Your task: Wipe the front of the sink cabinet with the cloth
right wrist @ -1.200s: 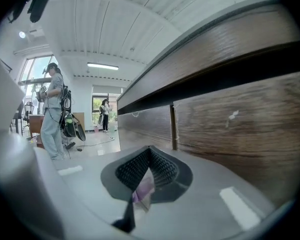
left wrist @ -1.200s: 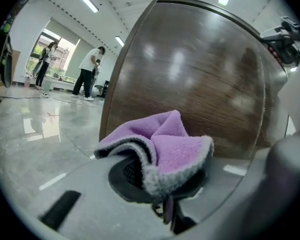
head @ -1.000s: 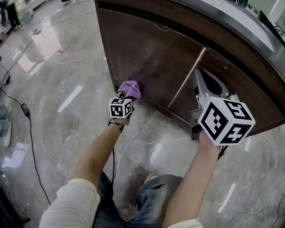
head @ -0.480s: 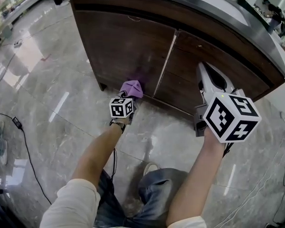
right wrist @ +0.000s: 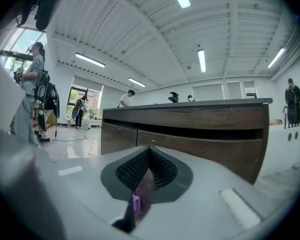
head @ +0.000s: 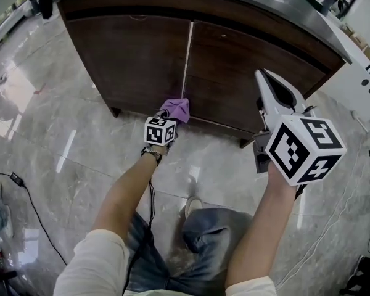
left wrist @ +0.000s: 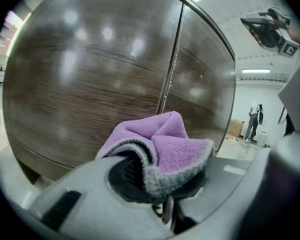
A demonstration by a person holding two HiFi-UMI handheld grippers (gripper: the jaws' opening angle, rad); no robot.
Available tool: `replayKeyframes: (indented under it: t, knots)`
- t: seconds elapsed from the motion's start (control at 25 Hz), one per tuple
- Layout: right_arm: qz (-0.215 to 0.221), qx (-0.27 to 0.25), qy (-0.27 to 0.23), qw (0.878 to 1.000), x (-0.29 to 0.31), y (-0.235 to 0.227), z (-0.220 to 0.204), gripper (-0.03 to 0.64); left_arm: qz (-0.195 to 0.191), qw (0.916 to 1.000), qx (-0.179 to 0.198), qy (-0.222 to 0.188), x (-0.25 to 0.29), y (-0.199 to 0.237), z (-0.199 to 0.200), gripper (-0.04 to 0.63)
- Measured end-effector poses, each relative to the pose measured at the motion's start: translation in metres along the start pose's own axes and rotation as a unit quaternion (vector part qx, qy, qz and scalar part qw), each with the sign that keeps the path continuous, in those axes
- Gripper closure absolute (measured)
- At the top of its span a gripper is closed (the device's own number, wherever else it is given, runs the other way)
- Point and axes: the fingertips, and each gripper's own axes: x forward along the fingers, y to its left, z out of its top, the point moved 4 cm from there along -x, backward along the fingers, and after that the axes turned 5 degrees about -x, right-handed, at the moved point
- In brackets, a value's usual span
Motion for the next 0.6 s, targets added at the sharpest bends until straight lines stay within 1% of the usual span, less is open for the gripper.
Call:
replayKeyframes:
  t: [0.12, 0.2, 0.28, 0.48, 0.6]
  knots:
    - [-0.026, -0.001, -0.001, 1.0, -0.026, -0.012, -0.003, 0.609, -0.014, 0.9998, 0.007, 0.007, 0.011, -0.014, -0.003, 0.549]
    - [-0.037, 0.022, -0.011, 0.999, -0.045, -0.022, -0.006, 0.609, -0.022, 0.9996, 0.012, 0.012, 0.02, -0.026, -0.007, 0.548]
    - [-0.049, 0.038, -0.016, 0.998, -0.061, -0.033, -0.009, 0.609, -0.028, 0.9995, 0.008, 0.014, 0.028, -0.037, -0.01, 0.549]
    - [-0.1, 0.033, -0.002, 0.994, -0.096, -0.059, -0.02, 0.609, -0.05, 0.9984, -0.001, 0.027, 0.049, -0.068, -0.022, 0.549]
    - [-0.125, 0.03, 0.002, 0.992, -0.112, -0.07, -0.023, 0.609, -0.05, 0.9981, -0.003, 0.037, 0.062, -0.084, -0.03, 0.549]
